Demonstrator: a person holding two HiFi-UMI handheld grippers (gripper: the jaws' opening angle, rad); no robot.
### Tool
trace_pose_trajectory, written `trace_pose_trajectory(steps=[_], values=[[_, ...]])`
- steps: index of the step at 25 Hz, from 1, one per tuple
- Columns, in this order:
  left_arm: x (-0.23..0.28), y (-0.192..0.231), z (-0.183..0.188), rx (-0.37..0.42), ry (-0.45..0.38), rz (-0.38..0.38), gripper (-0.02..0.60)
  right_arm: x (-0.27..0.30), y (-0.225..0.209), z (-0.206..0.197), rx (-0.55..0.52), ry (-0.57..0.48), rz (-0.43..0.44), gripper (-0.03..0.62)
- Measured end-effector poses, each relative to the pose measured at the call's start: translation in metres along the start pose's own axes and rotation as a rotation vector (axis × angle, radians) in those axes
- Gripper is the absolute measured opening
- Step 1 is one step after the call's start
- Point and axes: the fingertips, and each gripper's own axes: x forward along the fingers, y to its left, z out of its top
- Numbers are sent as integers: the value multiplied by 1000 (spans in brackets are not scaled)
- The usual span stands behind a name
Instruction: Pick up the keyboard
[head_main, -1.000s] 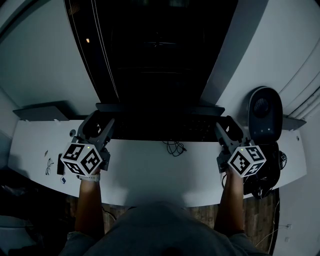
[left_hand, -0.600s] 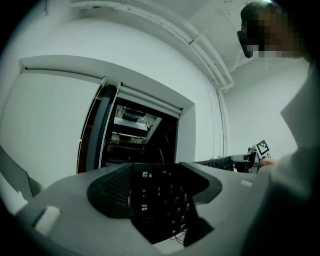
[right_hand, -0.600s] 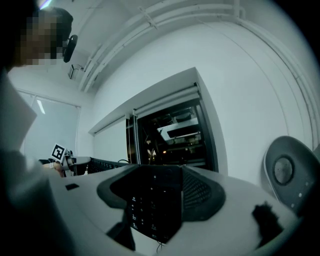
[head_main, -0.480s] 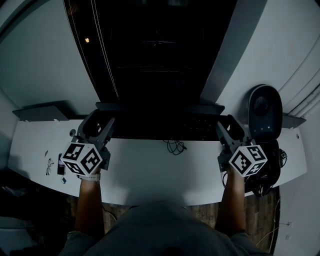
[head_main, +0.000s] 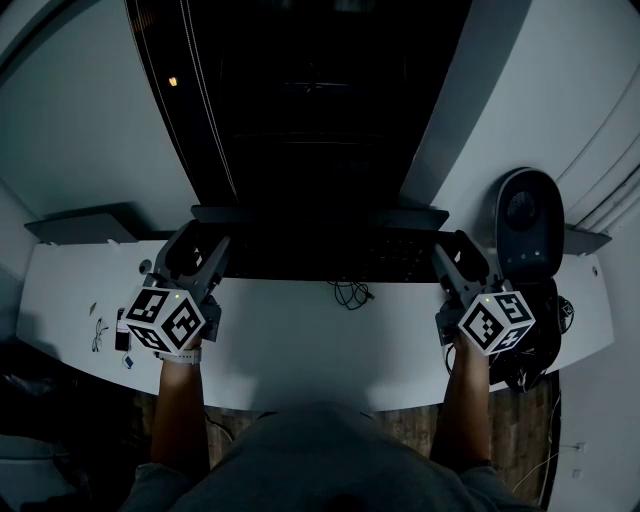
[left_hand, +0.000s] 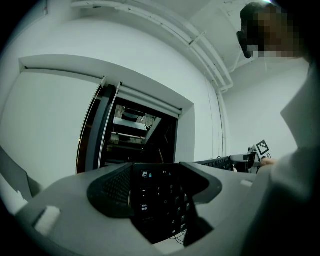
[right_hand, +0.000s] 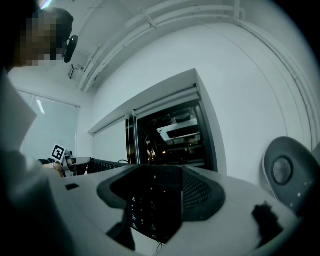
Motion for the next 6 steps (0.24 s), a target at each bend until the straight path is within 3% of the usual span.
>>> trace_pose_trajectory(steps=[6], values=[[-1, 2, -3, -2, 1, 1, 279, 0, 2, -3, 2, 1, 1, 268]])
